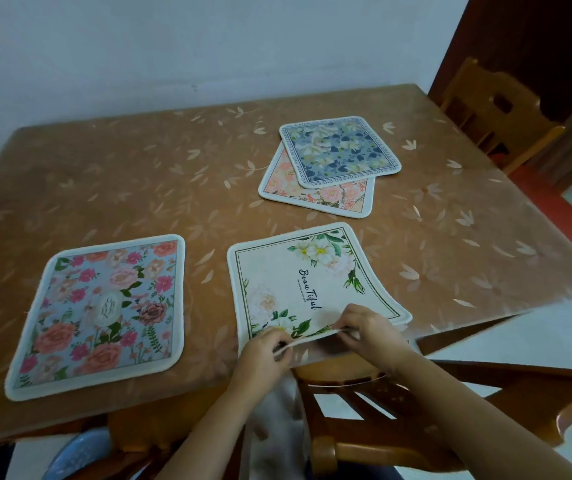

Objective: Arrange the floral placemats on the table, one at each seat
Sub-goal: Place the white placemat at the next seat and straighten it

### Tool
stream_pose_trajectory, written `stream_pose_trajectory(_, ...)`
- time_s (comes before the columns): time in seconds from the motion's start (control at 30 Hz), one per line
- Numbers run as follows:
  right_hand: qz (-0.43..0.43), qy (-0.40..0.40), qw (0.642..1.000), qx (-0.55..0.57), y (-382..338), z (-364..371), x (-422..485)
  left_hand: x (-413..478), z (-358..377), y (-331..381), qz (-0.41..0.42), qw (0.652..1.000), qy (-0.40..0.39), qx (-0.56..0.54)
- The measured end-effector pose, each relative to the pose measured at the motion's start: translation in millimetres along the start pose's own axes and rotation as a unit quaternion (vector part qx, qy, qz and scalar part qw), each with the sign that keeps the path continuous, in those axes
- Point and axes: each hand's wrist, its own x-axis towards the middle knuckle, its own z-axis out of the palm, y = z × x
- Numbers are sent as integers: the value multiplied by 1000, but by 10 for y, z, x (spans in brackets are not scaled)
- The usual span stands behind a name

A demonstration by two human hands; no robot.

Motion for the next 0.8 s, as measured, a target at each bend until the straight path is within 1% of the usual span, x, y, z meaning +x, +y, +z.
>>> stream_pose_trajectory(0.1,-17,-1,1000,0,-5,-54,44,-17,-74,-1,-34,999,30,-17)
stream_pose_trajectory(0.27,-55,-18,998,-1,142,-215,148,45,4,132,-71,995,51,-39)
stream_pose_trajectory(0.43,-70,-35,997,10,486,-521,207,199,310,447,-74,994,72,-42)
stream_pose_trajectory(0.53,-69,-39,997,19,750,-706,185,320,536,683,-57,997,52,-24)
stream_pose_trajectory(0.63,-51,-27,998,13,1026,-851,186,459,790,931,-43,997,65,-28)
stream_pose_trajectory(0.73,-25,-6,1000,-4,1251,-948,232,624,1046,1119,-59,996,70,-19)
stream_pose_trajectory(0.8,-28,8,1000,-2,1342,-990,233,732,1191,1198,-77,994,78,-17)
